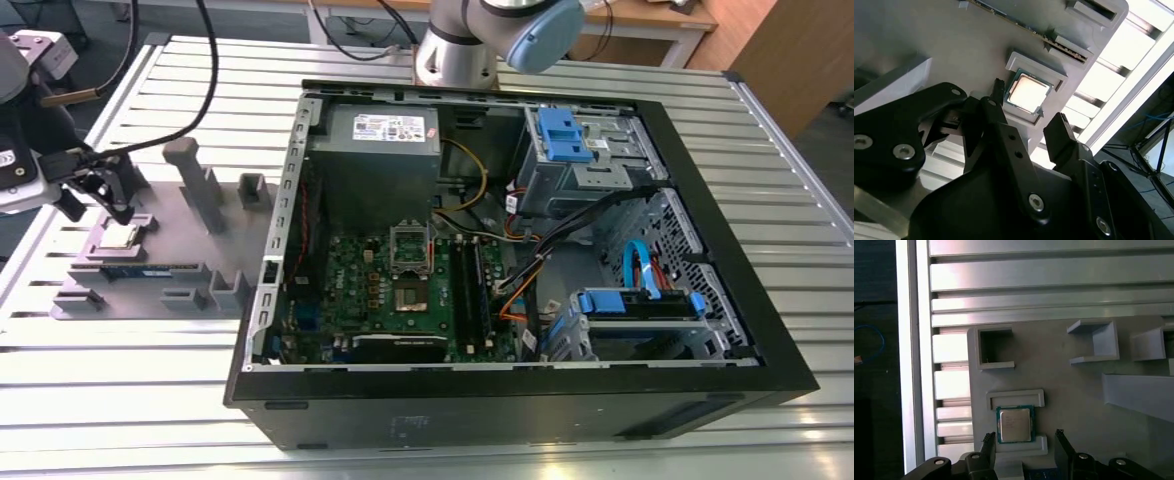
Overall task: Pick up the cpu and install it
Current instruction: 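Pick up the cpu and move it towards the insertion slot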
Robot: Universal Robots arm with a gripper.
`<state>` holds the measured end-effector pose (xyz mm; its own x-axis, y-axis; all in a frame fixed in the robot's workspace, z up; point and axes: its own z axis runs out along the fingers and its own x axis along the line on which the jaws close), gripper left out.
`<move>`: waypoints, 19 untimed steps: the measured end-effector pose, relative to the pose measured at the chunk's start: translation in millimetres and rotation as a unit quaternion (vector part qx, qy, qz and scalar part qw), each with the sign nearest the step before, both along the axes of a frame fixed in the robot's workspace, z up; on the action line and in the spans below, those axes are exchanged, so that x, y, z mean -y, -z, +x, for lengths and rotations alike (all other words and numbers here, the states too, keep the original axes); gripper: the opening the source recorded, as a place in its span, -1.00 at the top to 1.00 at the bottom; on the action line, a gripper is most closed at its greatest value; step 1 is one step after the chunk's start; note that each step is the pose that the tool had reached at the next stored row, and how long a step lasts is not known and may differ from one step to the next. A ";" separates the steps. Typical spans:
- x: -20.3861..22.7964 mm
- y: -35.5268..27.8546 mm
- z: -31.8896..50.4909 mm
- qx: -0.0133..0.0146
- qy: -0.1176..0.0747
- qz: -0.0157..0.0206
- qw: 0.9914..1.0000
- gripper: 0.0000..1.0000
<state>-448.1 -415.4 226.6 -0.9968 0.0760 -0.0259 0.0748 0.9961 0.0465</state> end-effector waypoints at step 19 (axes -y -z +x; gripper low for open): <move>-0.5 30.4 -0.4 -0.004 -0.005 0.002 1.000 -0.18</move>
